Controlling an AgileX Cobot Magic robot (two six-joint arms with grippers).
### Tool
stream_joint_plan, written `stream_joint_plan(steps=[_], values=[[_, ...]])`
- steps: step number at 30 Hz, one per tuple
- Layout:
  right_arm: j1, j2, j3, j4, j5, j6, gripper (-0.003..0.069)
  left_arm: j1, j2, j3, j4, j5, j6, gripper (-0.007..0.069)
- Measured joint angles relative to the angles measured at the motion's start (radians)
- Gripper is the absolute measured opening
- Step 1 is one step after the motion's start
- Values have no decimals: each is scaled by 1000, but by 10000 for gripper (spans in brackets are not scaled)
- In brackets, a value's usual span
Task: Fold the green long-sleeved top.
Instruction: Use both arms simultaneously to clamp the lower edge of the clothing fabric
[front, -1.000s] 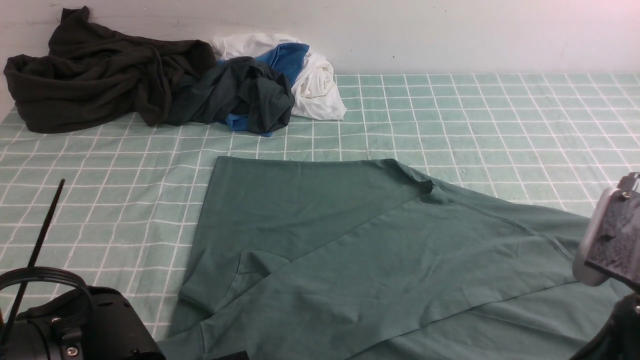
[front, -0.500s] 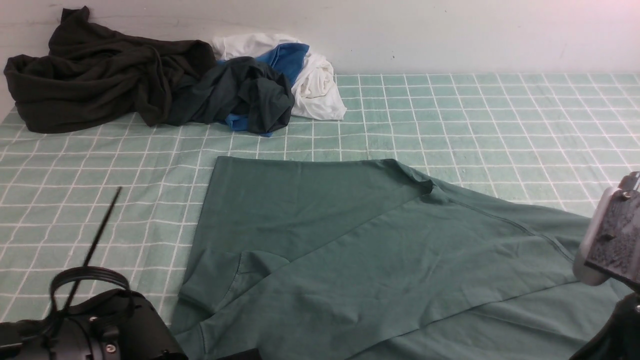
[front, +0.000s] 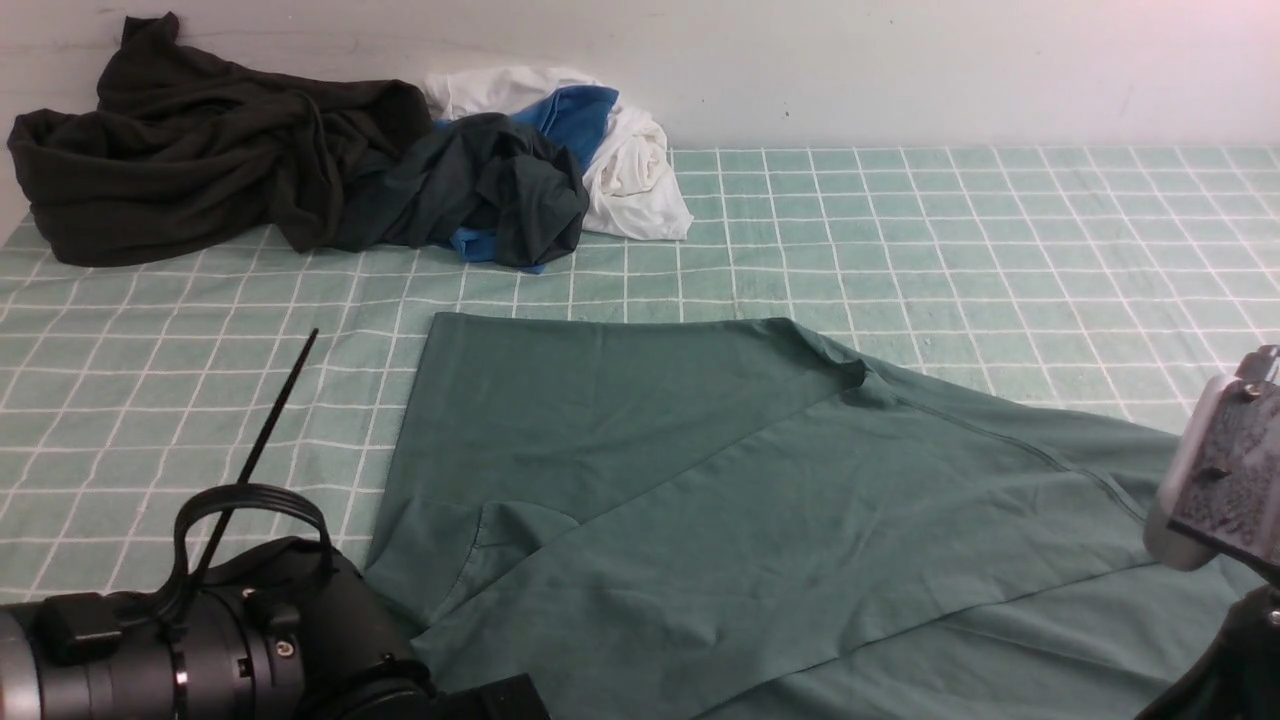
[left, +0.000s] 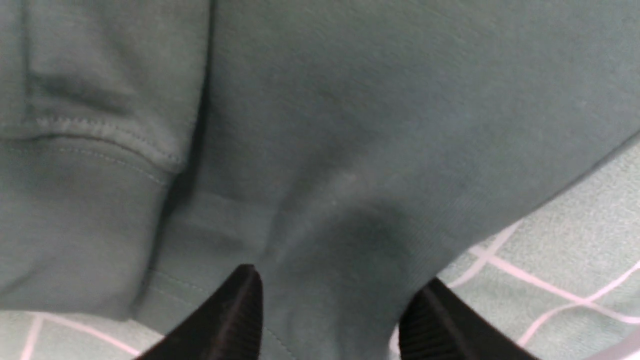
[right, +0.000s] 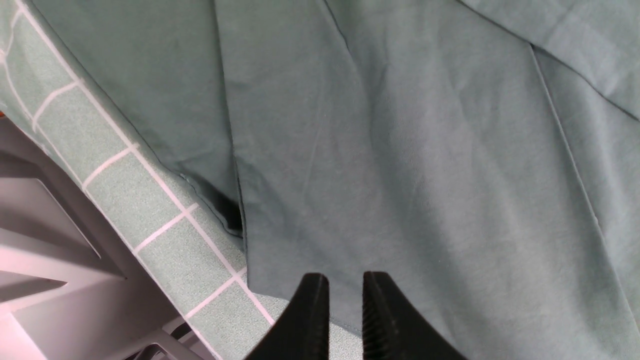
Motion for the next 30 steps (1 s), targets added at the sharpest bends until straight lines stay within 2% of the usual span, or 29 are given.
stream_joint_plan(steps=[2,5,8,13,15,21,25,26,30], values=[[0,0,0,0,0,0,97,0,6,-1,6,-1,0,352],[0,0,0,0,0,0,97,0,19,-3,16,-1,0,309],[0,0,0,0,0,0,97,0,35,-3,17,2,0,229],[0,0,0,0,0,0,97,0,43,-3,15,6,7,40],[0,0,0,0,0,0,97,0,43,-3,9,6,10,11],[7,0,0,-27,0,-40,115,0,13,-3,-2,56,11,6],[8,0,4,-77,0,-82,175,0,-52,-3,-13,117,11,6],[8,0,32,-115,-5,-99,242,0,-90,-3,-16,146,14,6],[8,11,127,-187,-8,-105,361,0,-126,-3,-22,185,34,6]])
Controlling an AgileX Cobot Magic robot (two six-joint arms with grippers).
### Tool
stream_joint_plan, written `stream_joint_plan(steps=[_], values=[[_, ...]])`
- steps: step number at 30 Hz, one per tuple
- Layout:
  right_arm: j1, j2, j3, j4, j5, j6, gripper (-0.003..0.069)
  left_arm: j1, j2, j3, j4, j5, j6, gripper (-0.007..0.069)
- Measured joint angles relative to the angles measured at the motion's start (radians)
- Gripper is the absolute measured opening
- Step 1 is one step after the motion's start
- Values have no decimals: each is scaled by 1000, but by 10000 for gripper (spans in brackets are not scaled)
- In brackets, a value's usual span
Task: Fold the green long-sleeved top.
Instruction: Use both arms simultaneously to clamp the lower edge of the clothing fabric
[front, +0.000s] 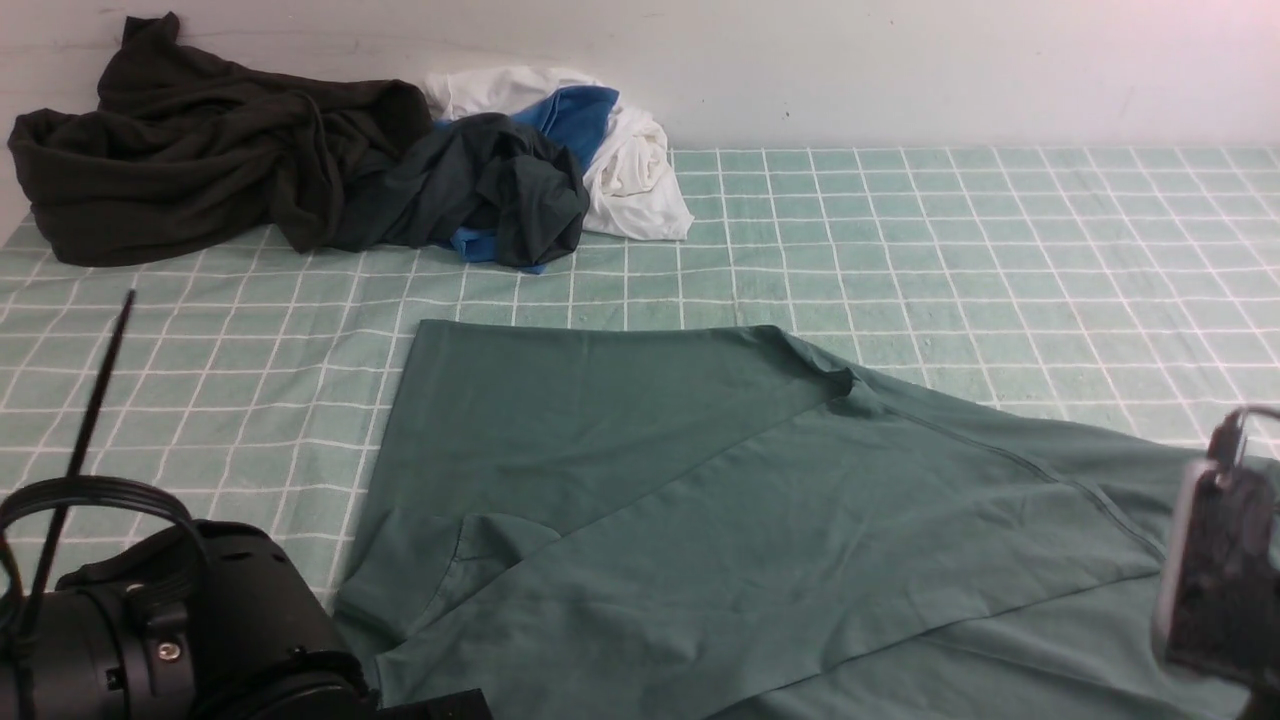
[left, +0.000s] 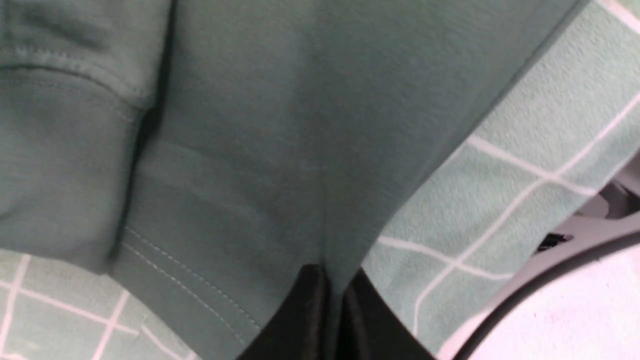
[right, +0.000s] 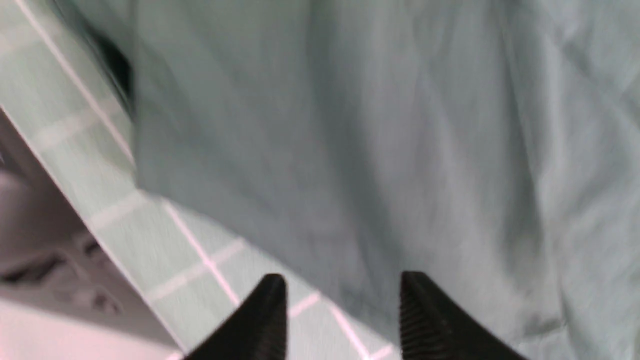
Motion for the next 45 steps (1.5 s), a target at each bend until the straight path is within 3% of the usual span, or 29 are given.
stream_joint_plan(steps=[3,5,14,24,35,41,45], values=[[0,26,128,-98,-76,-2,464,0,-6,0,-1,12,13,6],[0,30,183,-152,-137,-3,494,0,-6,0,-1,12,14,6],[0,73,297,-260,-341,-56,512,0,-6,0,-1,-9,17,6],[0,155,325,-276,-543,-122,443,0,-6,0,6,-29,17,6],[0,150,325,-229,-503,-147,288,0,-6,0,6,-30,18,6],[0,139,333,-137,-485,-232,285,0,-6,0,6,-30,18,6],[0,139,346,-87,-490,-324,332,0,-6,0,6,-31,18,6]])
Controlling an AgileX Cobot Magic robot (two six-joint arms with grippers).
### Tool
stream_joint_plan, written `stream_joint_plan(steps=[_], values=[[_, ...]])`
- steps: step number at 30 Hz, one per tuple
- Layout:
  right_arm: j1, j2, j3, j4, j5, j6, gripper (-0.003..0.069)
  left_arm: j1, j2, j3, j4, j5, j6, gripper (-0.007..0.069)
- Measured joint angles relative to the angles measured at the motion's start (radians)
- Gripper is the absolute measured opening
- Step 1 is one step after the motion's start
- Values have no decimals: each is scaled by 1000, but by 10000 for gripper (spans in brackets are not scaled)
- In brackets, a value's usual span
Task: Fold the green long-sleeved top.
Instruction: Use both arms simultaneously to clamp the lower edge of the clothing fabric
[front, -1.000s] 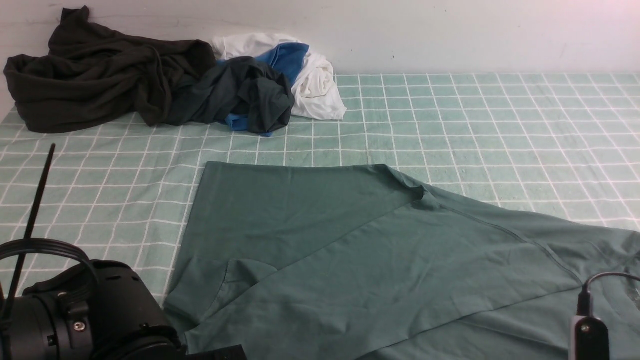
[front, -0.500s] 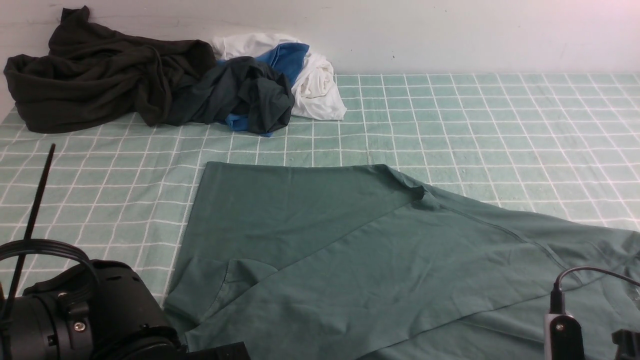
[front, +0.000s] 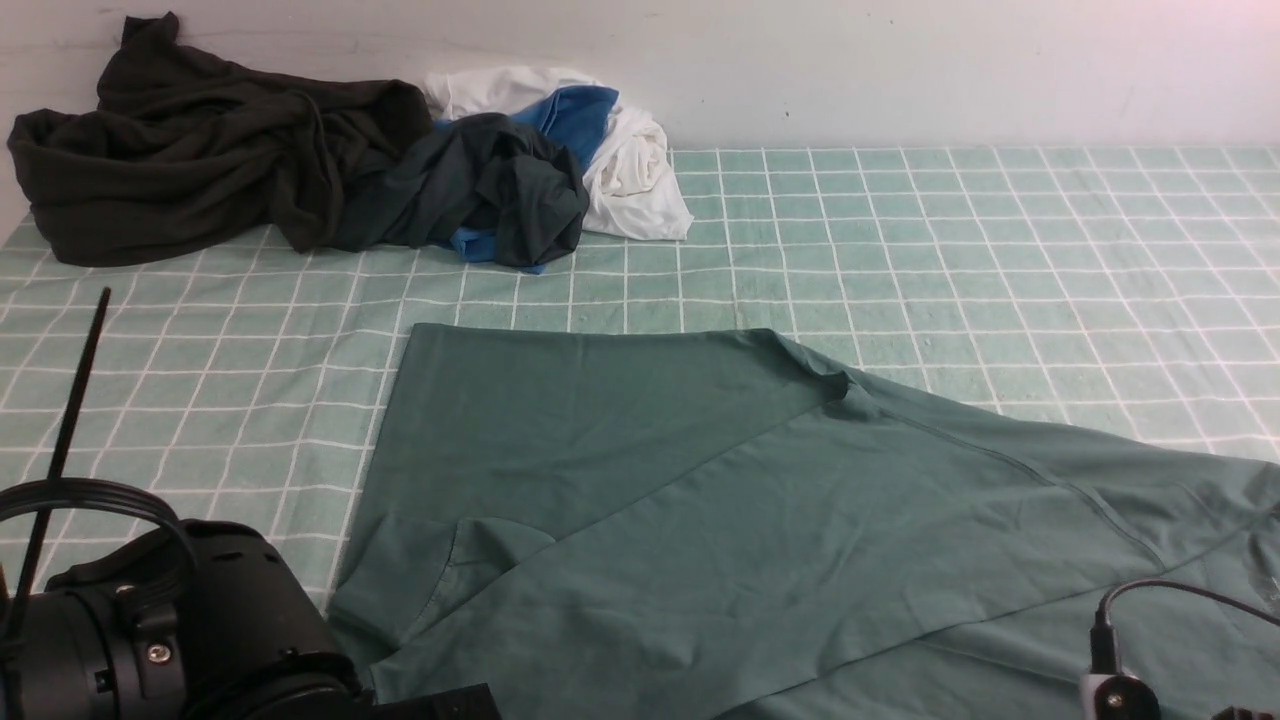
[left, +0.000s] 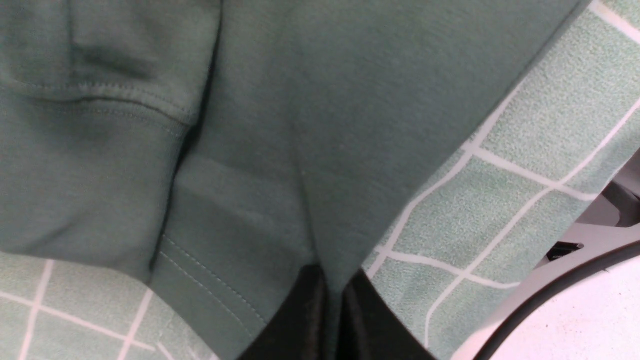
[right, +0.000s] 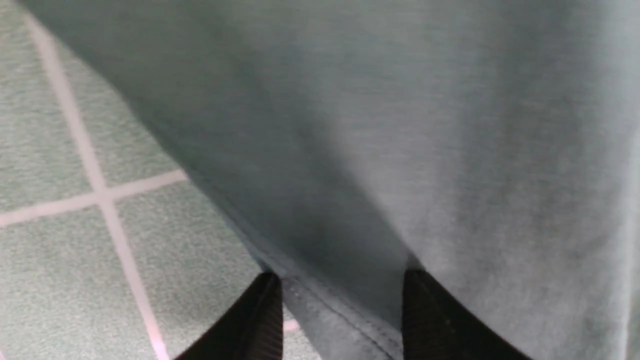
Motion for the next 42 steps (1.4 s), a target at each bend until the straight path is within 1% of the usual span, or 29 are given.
stream_joint_plan(steps=[3,5,13,19,20,21,22,27,28,29,31,35,38,42], values=[[0,0,7,5,-13,-40,365,0,0,0,0,-1,0,6],[0,0,7,5,-19,-52,375,0,0,0,0,-1,0,6],[0,0,7,7,-33,-72,374,0,0,0,0,-2,0,6],[0,1,12,8,-50,-75,306,0,0,0,0,-2,0,6],[0,4,12,8,-53,-75,290,0,0,0,0,-2,0,6],[0,10,12,8,-54,-75,260,0,0,0,0,-2,0,6],[0,11,12,8,-55,-75,260,0,0,0,0,-2,0,6],[0,12,-1,10,-69,-71,127,0,0,0,0,-2,0,6],[0,12,-1,11,-69,-71,123,0,0,0,0,-2,0,6],[0,12,-12,12,-69,-67,90,0,0,0,0,-2,0,6],[0,12,-20,14,-61,-64,56,0,0,0,0,-2,0,6],[0,12,-25,19,-42,-63,22,0,0,0,0,-2,0,6],[0,11,-29,19,-38,-60,14,0,0,0,5,-2,0,6],[0,11,-75,10,14,-53,12,6,0,-4,38,1,-14,6]])
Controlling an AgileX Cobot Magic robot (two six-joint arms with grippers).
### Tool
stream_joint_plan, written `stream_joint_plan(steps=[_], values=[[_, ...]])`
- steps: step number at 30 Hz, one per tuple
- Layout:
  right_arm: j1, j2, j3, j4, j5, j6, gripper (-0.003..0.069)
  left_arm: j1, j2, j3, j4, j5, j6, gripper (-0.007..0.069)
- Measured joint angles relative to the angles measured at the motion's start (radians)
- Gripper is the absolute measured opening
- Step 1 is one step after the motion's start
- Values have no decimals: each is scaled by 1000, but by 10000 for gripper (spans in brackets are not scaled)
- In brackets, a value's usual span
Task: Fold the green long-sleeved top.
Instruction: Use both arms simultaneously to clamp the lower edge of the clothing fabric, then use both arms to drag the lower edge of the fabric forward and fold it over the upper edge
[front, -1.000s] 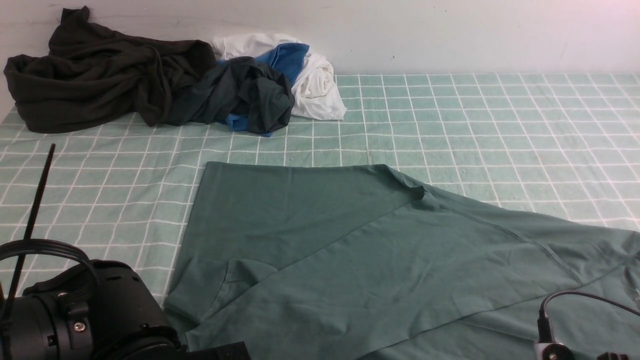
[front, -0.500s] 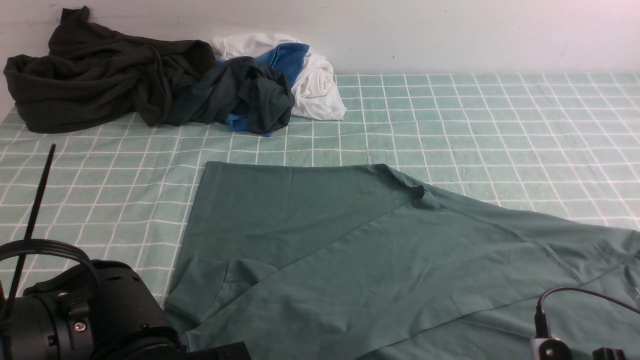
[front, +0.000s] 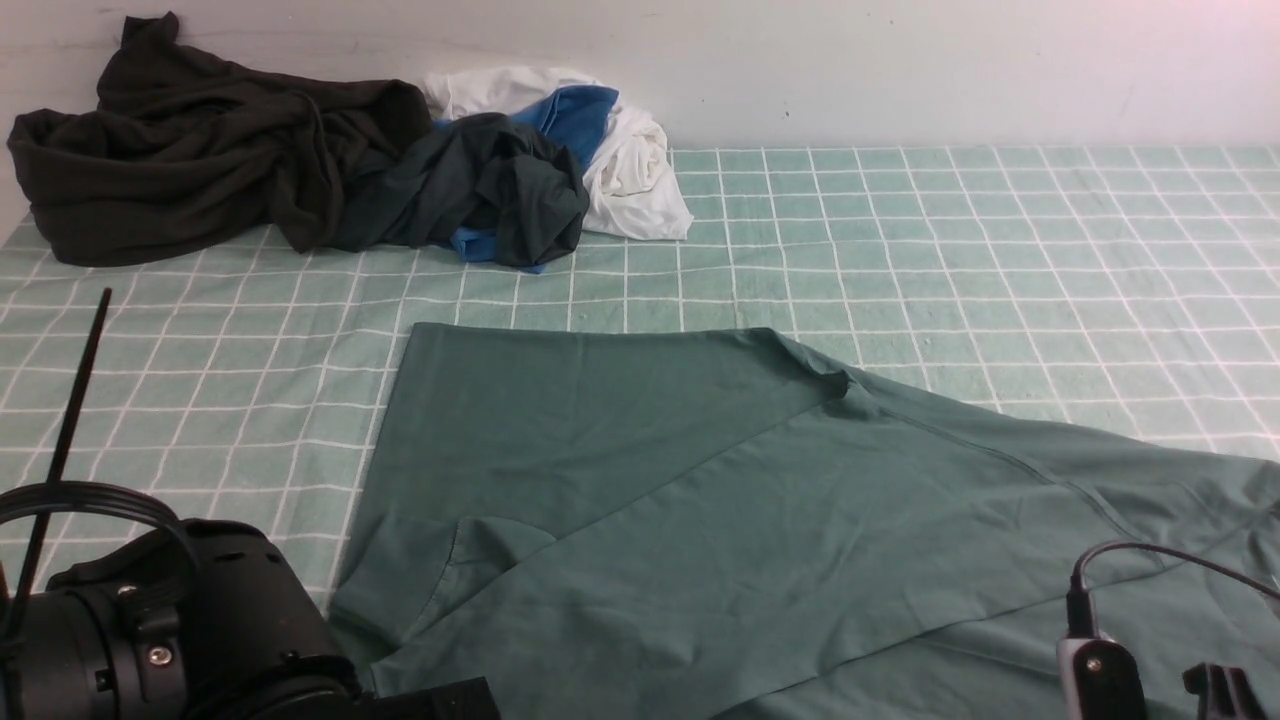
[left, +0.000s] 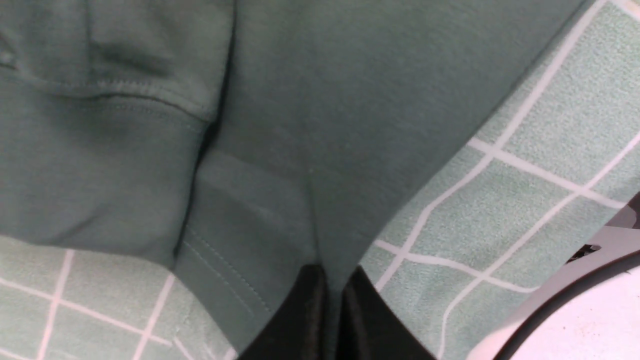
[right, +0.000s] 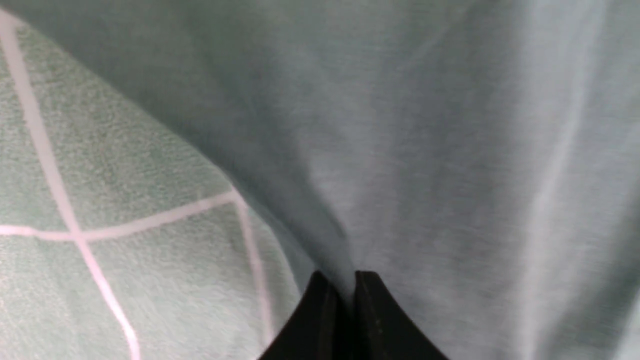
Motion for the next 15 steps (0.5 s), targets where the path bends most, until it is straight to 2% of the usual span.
stream_joint_plan(steps=[2,6,8,10,11,15], values=[[0,0,-86,-40,82,32,12,55,0,-32,11,29,-10,9],[-20,6,-217,-92,134,79,12,163,0,-127,33,53,9,14],[-73,42,-334,-104,135,95,12,263,18,-241,42,52,65,17],[-106,80,-400,-96,135,96,12,307,38,-304,42,52,86,17],[-140,136,-479,-74,135,96,12,360,78,-396,41,53,111,17],[-206,305,-666,-27,135,96,11,464,222,-648,34,58,161,17]])
